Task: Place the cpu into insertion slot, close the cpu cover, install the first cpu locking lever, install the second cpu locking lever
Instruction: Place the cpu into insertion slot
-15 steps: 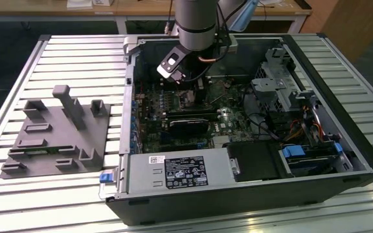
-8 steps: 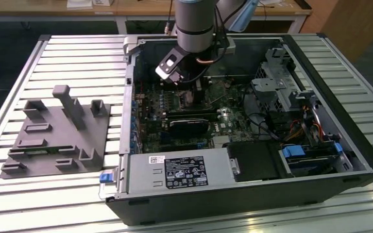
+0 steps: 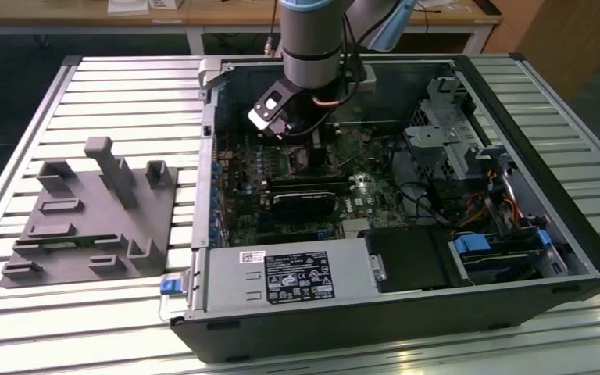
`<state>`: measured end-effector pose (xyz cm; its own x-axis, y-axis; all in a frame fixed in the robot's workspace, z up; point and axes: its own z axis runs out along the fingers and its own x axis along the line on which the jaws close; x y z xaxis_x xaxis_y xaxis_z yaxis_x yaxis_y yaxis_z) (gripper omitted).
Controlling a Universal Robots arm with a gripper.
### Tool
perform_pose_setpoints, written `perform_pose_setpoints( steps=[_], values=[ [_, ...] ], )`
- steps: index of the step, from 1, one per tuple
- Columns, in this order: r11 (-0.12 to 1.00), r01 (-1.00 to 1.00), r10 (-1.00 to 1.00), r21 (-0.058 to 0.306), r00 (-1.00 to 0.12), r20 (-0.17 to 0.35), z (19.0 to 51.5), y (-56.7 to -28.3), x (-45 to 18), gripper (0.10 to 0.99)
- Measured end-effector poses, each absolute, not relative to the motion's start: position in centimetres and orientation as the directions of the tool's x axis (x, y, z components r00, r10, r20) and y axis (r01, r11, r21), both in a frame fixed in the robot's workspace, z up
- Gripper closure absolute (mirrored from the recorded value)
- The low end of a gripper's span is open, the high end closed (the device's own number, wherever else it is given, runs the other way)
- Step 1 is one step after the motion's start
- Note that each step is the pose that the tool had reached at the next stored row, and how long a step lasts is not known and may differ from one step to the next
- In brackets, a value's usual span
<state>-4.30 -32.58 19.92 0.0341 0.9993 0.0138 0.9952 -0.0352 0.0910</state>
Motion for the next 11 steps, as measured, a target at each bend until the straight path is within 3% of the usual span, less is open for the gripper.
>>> perform_pose_setpoints(
  steps=[11],
  values=[
    [-0.032,0.995,0.999,0.091,0.031,0.013,19.32,-32.35,-4.34,0.549]
  ],
)
